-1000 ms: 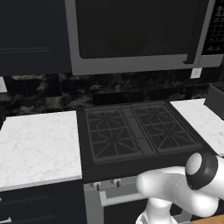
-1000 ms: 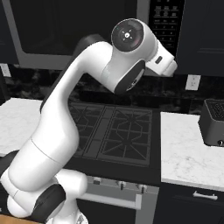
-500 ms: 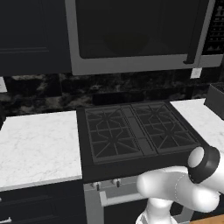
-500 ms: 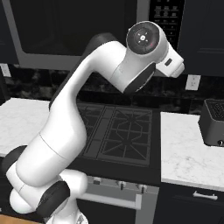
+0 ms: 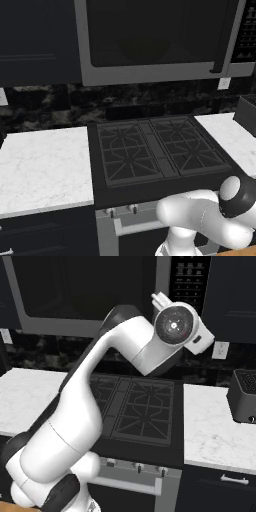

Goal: Open the microwave, place the bowl with waffle inside the microwave, then close the microwave door and turn it on.

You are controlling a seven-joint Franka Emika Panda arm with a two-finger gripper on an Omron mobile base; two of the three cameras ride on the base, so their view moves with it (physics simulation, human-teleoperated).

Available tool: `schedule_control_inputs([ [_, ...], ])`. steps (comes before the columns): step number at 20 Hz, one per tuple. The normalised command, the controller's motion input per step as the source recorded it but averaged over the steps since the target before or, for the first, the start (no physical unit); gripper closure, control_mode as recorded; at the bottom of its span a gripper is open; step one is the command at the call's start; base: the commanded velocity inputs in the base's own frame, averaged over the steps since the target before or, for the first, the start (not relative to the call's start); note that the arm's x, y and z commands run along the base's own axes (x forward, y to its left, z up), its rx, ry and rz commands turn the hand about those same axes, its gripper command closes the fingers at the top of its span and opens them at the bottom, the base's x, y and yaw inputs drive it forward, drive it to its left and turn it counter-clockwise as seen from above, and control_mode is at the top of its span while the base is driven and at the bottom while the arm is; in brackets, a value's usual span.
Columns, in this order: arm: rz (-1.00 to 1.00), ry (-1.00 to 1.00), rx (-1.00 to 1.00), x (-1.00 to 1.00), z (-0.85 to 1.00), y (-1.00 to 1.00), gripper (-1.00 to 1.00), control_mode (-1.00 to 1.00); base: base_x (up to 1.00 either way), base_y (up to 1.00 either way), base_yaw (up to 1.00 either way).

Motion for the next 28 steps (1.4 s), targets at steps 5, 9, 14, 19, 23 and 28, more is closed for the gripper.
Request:
schedule_control_inputs([
  [5, 0.0, 0.02, 0.21, 0.12, -0.07, -0.01, 1.0, -1.0, 0.0, 0.0, 0.0],
  [9, 0.0, 0.06, 0.14, 0.25, 0.05, -0.2, 1.0, -1.0, 0.0, 0.0, 0.0],
  [14, 0.0, -0.06, 0.17, -0.01, 0.0, -0.23, 1.0, -1.0, 0.0, 0.0, 0.0],
  [19, 0.0, -0.04, 0.2, -0.02, 0.0, -0.09, 1.0, -1.0, 0.0, 0.0, 0.0],
  [23, 0.0, 0.0, 0.1, 0.22, 0.0, 0.0, 1.0, -1.0, 0.0, 0.0, 0.0],
  [28, 0.0, 0.0, 0.0, 0.12, 0.0, 0.0, 1.0, -1.0, 0.0, 0.0, 0.0],
])
